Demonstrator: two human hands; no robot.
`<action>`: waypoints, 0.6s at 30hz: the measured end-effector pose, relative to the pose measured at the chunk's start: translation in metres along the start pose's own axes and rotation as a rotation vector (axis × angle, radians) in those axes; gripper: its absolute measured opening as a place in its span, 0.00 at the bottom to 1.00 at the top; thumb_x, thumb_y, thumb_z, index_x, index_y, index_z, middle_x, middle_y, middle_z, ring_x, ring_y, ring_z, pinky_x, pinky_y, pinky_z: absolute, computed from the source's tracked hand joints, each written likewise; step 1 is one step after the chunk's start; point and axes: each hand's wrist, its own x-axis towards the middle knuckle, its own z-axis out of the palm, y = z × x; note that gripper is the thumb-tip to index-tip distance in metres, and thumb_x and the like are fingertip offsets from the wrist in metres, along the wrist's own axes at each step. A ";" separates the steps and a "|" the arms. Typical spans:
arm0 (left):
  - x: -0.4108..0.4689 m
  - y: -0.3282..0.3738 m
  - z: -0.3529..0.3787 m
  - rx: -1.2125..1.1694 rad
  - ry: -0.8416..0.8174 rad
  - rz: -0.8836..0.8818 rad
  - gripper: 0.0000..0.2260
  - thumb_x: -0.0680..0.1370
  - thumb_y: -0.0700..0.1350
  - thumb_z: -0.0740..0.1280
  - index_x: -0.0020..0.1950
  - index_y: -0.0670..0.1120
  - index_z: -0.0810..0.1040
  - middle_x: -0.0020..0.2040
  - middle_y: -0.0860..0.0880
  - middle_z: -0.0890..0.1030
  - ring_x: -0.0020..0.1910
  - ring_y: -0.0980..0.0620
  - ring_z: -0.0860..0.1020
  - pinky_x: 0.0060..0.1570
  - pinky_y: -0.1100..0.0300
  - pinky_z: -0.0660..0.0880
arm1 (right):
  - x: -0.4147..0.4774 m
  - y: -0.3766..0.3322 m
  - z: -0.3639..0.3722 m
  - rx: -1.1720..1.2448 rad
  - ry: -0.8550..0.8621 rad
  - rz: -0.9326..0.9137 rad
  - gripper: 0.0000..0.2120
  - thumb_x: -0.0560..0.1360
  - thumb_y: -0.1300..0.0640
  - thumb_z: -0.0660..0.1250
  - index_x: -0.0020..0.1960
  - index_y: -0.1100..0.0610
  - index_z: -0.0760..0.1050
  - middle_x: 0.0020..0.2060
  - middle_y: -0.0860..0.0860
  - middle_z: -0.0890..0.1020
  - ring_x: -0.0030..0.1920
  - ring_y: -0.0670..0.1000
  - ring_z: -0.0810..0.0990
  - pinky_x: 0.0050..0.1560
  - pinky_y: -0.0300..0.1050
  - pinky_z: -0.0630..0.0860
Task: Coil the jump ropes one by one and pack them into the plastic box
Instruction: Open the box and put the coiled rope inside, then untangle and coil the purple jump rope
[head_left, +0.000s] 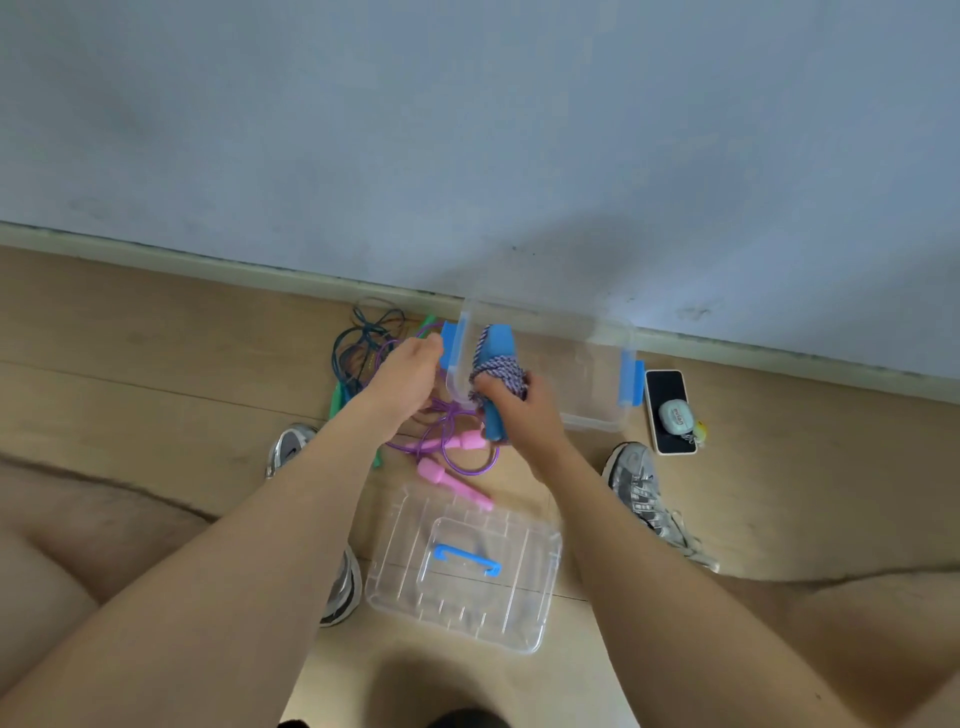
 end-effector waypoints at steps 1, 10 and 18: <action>-0.001 -0.004 -0.002 0.057 0.061 0.020 0.17 0.80 0.59 0.59 0.58 0.50 0.80 0.55 0.49 0.84 0.56 0.45 0.82 0.63 0.44 0.78 | 0.005 -0.003 -0.004 -0.028 0.049 -0.002 0.23 0.74 0.46 0.77 0.62 0.57 0.75 0.52 0.60 0.84 0.41 0.55 0.84 0.32 0.50 0.83; -0.006 -0.041 -0.007 0.895 -0.118 -0.004 0.16 0.85 0.38 0.58 0.69 0.39 0.78 0.67 0.41 0.79 0.67 0.39 0.76 0.66 0.49 0.72 | 0.059 -0.009 -0.005 -0.175 0.066 0.077 0.10 0.83 0.53 0.67 0.60 0.58 0.75 0.41 0.55 0.77 0.30 0.50 0.71 0.29 0.40 0.67; 0.025 -0.067 -0.023 1.076 -0.262 -0.107 0.15 0.84 0.36 0.56 0.64 0.37 0.79 0.65 0.41 0.79 0.64 0.40 0.78 0.63 0.51 0.75 | 0.073 0.001 0.027 -0.744 0.111 -0.094 0.22 0.78 0.62 0.63 0.71 0.55 0.78 0.67 0.58 0.81 0.67 0.61 0.77 0.68 0.56 0.74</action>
